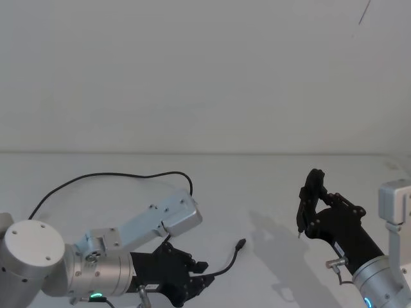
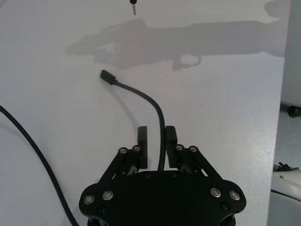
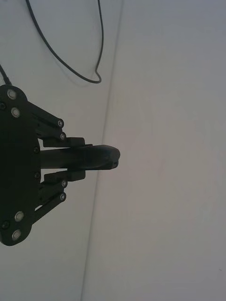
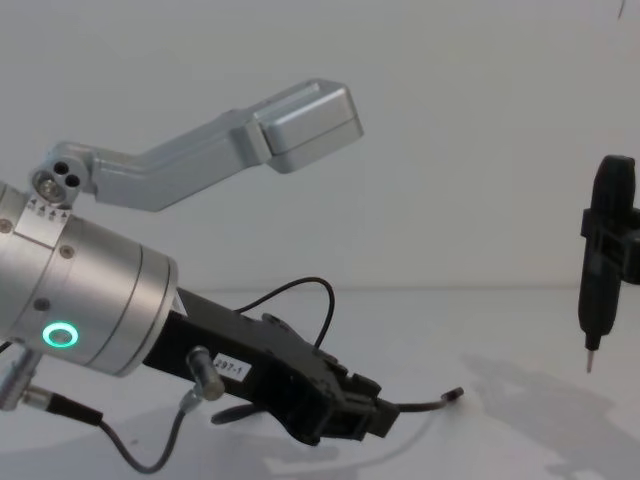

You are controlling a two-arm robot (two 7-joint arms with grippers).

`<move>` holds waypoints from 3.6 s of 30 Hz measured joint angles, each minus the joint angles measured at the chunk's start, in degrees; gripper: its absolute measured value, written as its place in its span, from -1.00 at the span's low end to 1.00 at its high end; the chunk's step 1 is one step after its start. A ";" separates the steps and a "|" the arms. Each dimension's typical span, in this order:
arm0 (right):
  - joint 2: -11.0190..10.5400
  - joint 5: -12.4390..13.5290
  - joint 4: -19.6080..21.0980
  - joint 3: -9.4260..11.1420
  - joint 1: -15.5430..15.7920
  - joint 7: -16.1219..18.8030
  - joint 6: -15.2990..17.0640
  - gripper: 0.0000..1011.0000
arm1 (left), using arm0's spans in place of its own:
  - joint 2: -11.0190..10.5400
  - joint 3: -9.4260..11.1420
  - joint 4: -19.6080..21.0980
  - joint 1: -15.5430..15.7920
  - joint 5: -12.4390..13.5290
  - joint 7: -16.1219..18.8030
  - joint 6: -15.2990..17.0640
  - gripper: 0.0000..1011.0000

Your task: Pick up the data cable with the one hand.

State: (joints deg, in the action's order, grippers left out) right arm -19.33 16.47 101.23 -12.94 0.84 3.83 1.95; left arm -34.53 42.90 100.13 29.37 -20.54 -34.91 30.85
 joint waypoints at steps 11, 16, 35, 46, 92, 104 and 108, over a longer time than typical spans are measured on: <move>0.00 0.00 0.00 0.00 0.00 0.00 0.00 -0.44 | 0.06 0.06 -0.05 0.05 0.07 0.04 0.09 -0.92; 0.00 0.00 0.00 0.00 0.00 0.00 0.00 -0.44 | 0.08 0.07 -0.06 0.06 0.14 0.04 0.11 -0.92; 0.00 0.00 0.00 0.00 0.00 0.00 0.00 -0.44 | -1.17 -0.44 0.20 0.94 1.95 -3.56 -9.35 -0.92; 0.18 0.58 1.35 0.82 0.00 0.32 0.31 -0.44 | -3.86 -1.43 0.46 2.06 -0.14 -10.03 -17.00 -0.92; 2.14 24.04 8.57 7.68 -4.50 6.47 18.50 -0.44 | -7.06 -3.17 -0.94 3.14 -6.06 -15.67 -18.93 -0.92; 1.92 25.89 8.21 6.93 -5.10 6.49 20.18 -0.44 | -7.12 -3.20 -0.99 3.17 -6.16 -15.73 -18.93 -0.92; 1.73 26.16 8.06 6.51 -5.24 6.51 20.46 -0.44 | -7.14 -3.20 -0.99 3.17 -6.19 -15.76 -18.93 -0.92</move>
State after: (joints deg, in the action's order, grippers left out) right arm -17.61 42.63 109.29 -6.43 -4.40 10.33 22.41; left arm -41.68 39.71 99.14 32.54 -26.73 -50.68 11.92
